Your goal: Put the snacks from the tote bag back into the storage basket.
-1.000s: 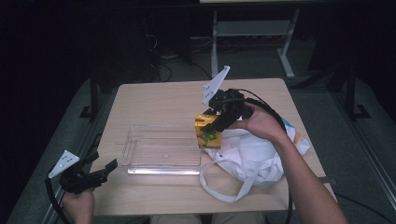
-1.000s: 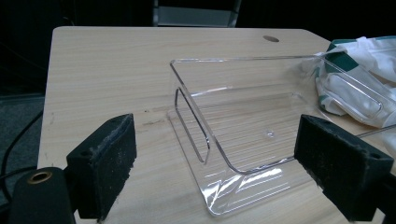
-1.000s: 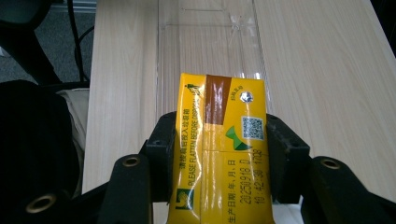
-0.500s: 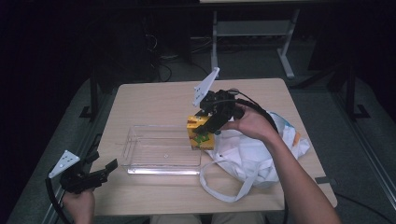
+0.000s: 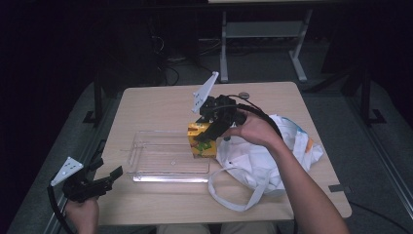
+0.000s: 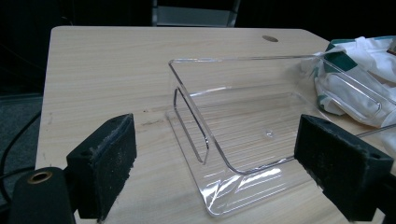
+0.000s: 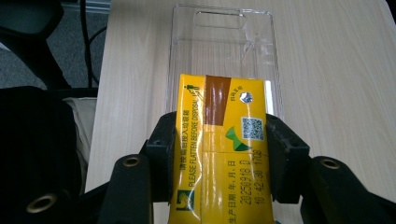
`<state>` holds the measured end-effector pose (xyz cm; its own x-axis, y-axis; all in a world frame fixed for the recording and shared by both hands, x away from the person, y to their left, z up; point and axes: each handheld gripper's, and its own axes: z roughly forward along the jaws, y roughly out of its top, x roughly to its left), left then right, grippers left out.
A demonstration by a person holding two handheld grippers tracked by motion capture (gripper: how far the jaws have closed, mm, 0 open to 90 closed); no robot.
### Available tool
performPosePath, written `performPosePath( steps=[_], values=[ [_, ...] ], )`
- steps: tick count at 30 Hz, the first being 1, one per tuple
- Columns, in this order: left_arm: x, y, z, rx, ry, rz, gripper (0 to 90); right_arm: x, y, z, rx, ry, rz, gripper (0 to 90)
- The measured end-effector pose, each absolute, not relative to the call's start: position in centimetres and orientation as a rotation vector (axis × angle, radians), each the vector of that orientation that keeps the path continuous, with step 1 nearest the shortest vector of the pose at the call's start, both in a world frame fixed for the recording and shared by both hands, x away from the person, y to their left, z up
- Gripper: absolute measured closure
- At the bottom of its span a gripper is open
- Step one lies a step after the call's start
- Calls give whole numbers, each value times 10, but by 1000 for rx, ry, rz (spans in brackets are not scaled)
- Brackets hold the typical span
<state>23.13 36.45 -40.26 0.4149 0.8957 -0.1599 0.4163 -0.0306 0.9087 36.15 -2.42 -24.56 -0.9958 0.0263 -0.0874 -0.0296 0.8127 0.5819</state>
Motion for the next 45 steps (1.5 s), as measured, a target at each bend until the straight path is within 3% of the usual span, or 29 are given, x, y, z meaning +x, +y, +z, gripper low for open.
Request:
performPosePath(
  steps=[45],
  values=[
    [231,364,-403,1633,1172,575,126,370,13,-299,-13,2995,909,522]
  ],
)
